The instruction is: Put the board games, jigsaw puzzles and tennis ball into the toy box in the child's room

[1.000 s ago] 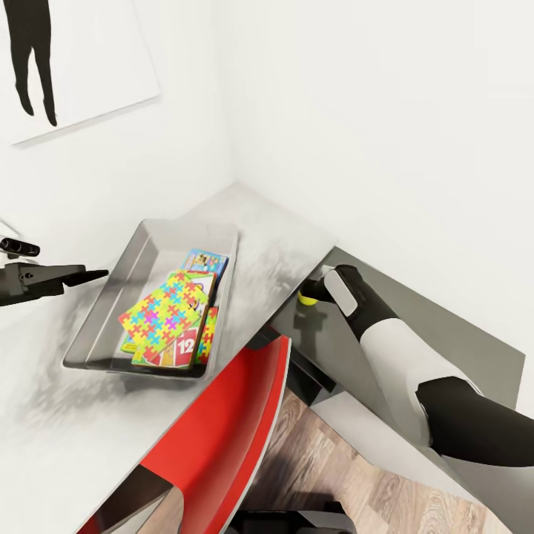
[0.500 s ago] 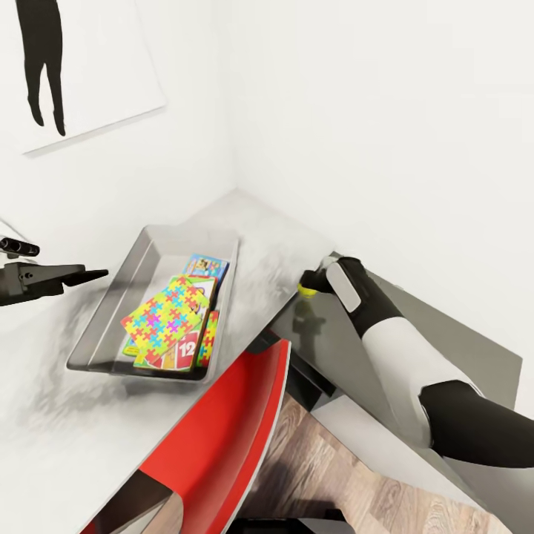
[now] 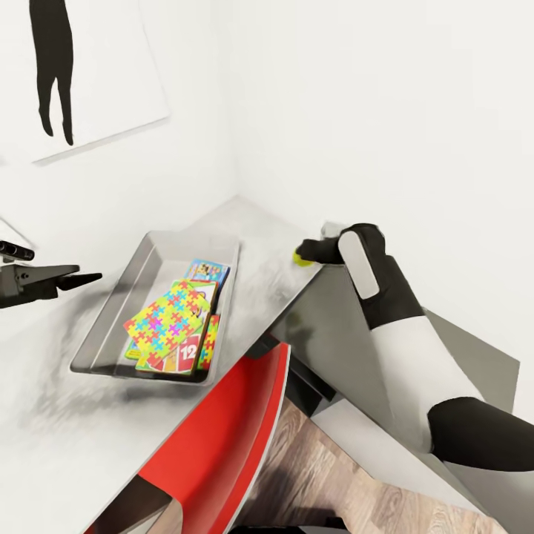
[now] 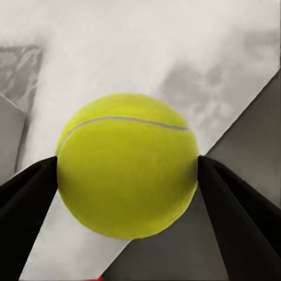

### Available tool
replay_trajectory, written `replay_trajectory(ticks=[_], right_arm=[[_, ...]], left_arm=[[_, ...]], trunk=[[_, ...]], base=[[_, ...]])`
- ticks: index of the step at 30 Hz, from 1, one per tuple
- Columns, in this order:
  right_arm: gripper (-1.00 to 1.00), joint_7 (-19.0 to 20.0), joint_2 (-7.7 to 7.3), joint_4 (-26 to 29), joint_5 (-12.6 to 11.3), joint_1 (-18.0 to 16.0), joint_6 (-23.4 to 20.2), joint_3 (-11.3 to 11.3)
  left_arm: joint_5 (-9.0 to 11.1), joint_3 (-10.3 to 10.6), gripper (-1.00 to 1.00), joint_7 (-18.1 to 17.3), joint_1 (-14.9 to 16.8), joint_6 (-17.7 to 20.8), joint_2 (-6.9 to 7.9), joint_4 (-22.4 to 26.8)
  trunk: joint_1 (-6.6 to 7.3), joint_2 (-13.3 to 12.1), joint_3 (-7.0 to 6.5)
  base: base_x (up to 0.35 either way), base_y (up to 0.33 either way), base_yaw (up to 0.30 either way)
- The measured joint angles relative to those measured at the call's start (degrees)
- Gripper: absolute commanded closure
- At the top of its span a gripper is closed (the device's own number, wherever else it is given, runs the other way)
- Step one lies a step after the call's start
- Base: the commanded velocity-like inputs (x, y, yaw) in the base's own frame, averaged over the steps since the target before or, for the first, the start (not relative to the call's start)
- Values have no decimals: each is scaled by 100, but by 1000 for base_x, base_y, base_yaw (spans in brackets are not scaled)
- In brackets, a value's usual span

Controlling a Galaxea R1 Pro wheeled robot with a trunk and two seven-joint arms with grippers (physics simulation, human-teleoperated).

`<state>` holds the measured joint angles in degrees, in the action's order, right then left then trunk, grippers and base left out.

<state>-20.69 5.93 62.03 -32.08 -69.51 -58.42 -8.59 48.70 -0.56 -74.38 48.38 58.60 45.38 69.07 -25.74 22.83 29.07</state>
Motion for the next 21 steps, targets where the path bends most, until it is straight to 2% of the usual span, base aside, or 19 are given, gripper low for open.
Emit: replay_trajectory(ticks=[4, 5, 10, 12, 18, 21], right_arm=[[100, -1, 3, 621, -35, -2, -112, -1], [100, 3, 12, 882, -73, -4, -141, 0], [100, 6, 37, 1312, -145, -5, -144, 0], [100, 7, 54, 1423, -252, 0, -143, -1], [100, 10, 99, 1713, -963, 208, -143, -46], [100, 14, 128, 1776, -1079, 354, -144, -61]], left_arm=[[-10, -6, -100, -5, -2, -7, 10, -271], [-16, -5, -100, -7, -5, -18, 52, -421], [-13, 0, -100, -13, -8, -42, 268, -806], [-11, -1, -100, -15, -8, -47, 335, -946], [-20, -1, -100, -17, -9, -53, 478, -1248], [-25, -1, -100, -16, -9, -53, 501, -1484]], trunk=[[0, 0, -38], [0, 0, -48], [0, 0, -95], [0, 0, -114], [0, -1, -171], [0, -1, -199]], base=[[0, 0, 0], [0, 0, 0], [0, 0, 0], [0, 0, 0], [0, 0, 0], [0, 0, 0]])
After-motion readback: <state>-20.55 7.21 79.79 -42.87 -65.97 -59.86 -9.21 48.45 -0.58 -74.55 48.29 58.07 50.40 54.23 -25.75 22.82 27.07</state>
